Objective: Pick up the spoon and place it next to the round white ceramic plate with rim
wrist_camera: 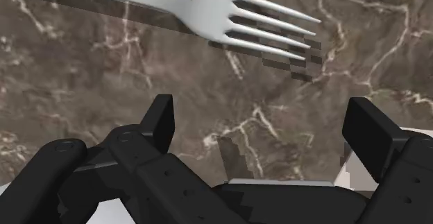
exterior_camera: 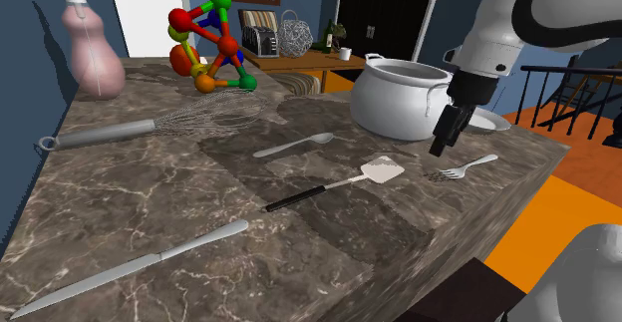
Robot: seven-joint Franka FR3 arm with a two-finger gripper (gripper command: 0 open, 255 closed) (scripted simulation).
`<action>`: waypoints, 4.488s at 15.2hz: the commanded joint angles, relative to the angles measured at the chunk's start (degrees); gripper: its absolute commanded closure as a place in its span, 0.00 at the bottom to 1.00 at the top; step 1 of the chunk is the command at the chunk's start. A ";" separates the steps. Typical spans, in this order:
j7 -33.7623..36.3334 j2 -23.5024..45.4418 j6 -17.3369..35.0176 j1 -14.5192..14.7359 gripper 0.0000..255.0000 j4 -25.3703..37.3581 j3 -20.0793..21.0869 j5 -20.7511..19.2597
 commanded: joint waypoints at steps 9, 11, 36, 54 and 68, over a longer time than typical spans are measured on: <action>13.34 17.87 1.31 0.70 0.00 14.00 7.99 3.38; 16.67 22.64 1.10 0.74 0.00 18.31 9.61 3.53; 31.61 45.06 2.61 2.15 0.00 35.75 15.03 1.46; 32.19 45.51 -3.61 2.13 1.00 42.44 15.00 1.34; 28.12 39.97 -10.75 -0.14 1.00 43.72 12.60 1.73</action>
